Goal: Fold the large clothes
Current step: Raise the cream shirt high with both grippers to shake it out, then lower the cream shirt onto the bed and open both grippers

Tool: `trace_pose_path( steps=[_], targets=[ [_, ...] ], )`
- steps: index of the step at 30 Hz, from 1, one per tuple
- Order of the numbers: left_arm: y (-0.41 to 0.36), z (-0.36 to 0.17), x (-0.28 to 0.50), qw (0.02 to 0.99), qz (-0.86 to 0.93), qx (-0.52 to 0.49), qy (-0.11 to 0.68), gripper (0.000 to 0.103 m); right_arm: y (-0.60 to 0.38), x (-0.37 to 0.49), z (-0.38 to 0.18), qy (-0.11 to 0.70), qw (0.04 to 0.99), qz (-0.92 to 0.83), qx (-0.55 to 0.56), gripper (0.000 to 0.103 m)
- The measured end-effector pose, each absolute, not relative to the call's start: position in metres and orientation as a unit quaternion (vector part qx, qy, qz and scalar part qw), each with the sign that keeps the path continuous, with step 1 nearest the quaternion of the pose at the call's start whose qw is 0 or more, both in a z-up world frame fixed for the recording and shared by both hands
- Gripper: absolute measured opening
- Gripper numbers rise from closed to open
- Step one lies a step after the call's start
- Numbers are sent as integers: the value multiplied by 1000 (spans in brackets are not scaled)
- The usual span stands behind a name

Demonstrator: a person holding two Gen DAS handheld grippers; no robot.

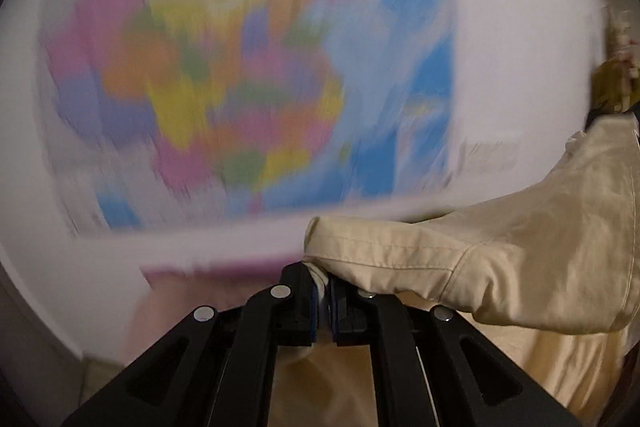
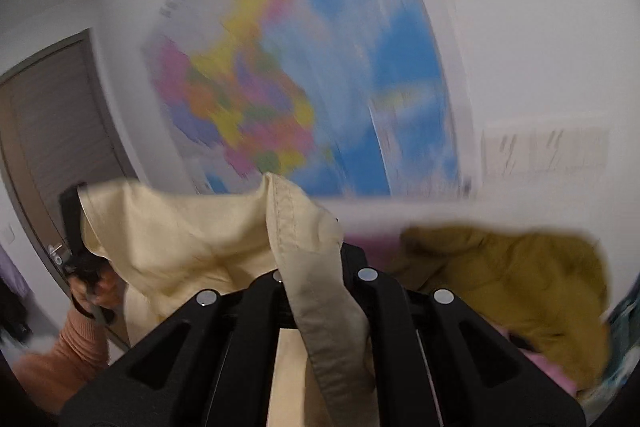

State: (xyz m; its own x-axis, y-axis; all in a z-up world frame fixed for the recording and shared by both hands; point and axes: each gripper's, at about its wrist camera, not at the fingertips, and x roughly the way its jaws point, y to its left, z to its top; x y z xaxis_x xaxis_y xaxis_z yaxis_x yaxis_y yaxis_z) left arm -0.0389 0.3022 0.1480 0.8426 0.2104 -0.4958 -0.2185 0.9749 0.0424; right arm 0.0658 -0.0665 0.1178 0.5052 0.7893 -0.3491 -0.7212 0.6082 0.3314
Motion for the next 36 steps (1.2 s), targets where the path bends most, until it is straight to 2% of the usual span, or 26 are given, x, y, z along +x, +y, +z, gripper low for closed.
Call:
trace_pose_path(
  steps=[3, 7, 13, 15, 17, 18, 21, 23, 24, 26, 28, 32, 33, 35, 36],
  targets=[
    [327, 78, 14, 938, 124, -29, 322, 3, -35, 131, 50, 312, 853, 413, 71, 4],
    [354, 10, 65, 907, 121, -69, 398, 3, -11, 180, -6, 372, 841, 386, 75, 4],
    [379, -15, 106, 885, 104, -102, 442, 4, -12, 231, -46, 429, 825, 351, 109, 4],
    [387, -25, 125, 874, 106, -112, 461, 10, -11, 243, -55, 446, 825, 330, 110, 10],
    [395, -40, 141, 859, 110, -122, 485, 19, -14, 256, -67, 464, 832, 282, 109, 42],
    [400, -47, 146, 850, 115, -131, 497, 24, -14, 259, -69, 466, 833, 277, 109, 47],
    [410, -53, 148, 842, 107, -152, 507, 29, -8, 246, -58, 435, 854, 278, 63, 51],
    [413, -42, 135, 854, 96, -154, 487, 31, -5, 223, -40, 385, 876, 288, 23, 62],
    [411, -33, 124, 865, 83, -151, 471, 32, -3, 214, -33, 367, 881, 299, 9, 62],
    [398, -17, 100, 884, 58, -125, 448, 37, 12, 192, -20, 332, 885, 326, -36, 68],
    [374, -6, 75, 897, 49, -69, 433, 48, 34, 175, -18, 307, 882, 343, -106, 73],
    [322, -8, 31, 899, 8, 11, 439, 55, 88, 164, -41, 287, 867, 328, -243, 77],
    [311, -10, 22, 897, -2, 21, 441, 60, 98, 168, -50, 288, 864, 314, -268, 77],
    [292, -17, 0, 894, -19, 50, 445, 63, 109, 182, -64, 297, 861, 293, -291, 77],
    [284, -20, -10, 894, -16, 65, 442, 70, 111, 192, -69, 306, 860, 287, -291, 76]
  ],
)
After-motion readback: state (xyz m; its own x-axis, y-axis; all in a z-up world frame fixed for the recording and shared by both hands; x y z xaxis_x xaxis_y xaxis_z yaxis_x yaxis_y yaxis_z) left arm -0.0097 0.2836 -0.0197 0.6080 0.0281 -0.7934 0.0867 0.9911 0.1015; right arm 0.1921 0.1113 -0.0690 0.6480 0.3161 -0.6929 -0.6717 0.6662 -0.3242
